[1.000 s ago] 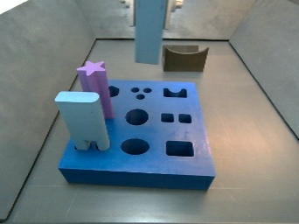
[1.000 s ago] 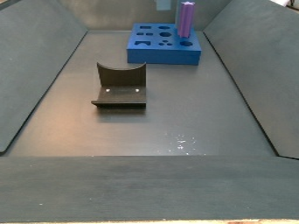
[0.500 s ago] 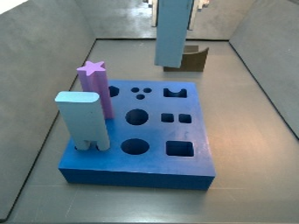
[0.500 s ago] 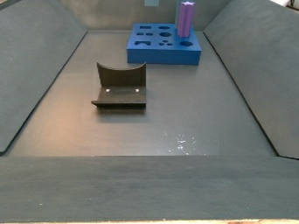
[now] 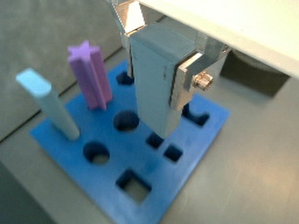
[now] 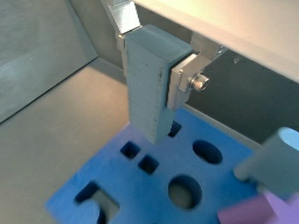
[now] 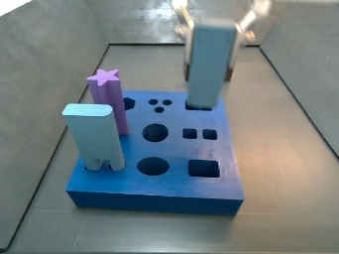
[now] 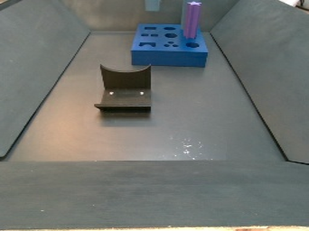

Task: Pick up the rectangle object. Move up. Place the rectangle object on the fixture. Regrasp the rectangle object. Move to above the board. Insert the rectangle object.
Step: Insert the rectangle object.

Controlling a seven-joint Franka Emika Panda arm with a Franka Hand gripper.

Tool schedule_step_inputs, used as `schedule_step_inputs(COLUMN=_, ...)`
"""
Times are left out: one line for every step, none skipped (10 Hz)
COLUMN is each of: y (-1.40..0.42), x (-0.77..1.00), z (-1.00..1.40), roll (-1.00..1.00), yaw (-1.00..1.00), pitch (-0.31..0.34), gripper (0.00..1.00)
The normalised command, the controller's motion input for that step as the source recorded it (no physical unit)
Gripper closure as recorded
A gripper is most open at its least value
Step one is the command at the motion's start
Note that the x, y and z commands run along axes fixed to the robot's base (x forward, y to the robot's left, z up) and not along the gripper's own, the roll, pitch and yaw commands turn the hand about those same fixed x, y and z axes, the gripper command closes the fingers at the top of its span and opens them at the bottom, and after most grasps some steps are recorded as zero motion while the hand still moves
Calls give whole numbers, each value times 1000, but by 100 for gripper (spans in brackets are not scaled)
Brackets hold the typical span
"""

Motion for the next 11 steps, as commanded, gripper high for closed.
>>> schedule_step_inputs(y=-609, x=671, z=-409, roll=0, yaw=-160, pitch=0, gripper=100)
schedule_step_inputs(y=-626, x=580, z=-443, roll=-94, yaw=-114, pitch=-3, gripper=100)
schedule_step_inputs(y=-617, x=560, z=-463, roll=-149, yaw=-83, pitch=0, gripper=100)
schedule_step_inputs(y=-629, x=554, z=-480, roll=-157, yaw=-63, pitch=0, gripper=100)
schedule_step_inputs(y=-537, x=337, z=-443, roll=-129, yaw=57, pitch=23, gripper=100)
schedule_step_inputs(y=-69, x=0, z=-431, roll=0, yaw=1000, pitch=31, gripper=100)
schedule_step_inputs(y=-49, x=-31, z=-243, roll=0, yaw=1000, pitch=0, gripper=100)
schedule_step_inputs(y=-11, x=-34, z=-37, roll=0, yaw=143, pitch=-69, gripper=100)
schedule_step_inputs(y=0, x=0, z=0, roll=-11, yaw=0, pitch=0, gripper=100)
schedule_step_inputs(y=277, x=-646, z=-40, roll=0, yaw=3, pitch=-91, gripper=100)
schedule_step_inputs(y=151, x=-683, z=-34, roll=0, yaw=-177, pitch=-23, gripper=100)
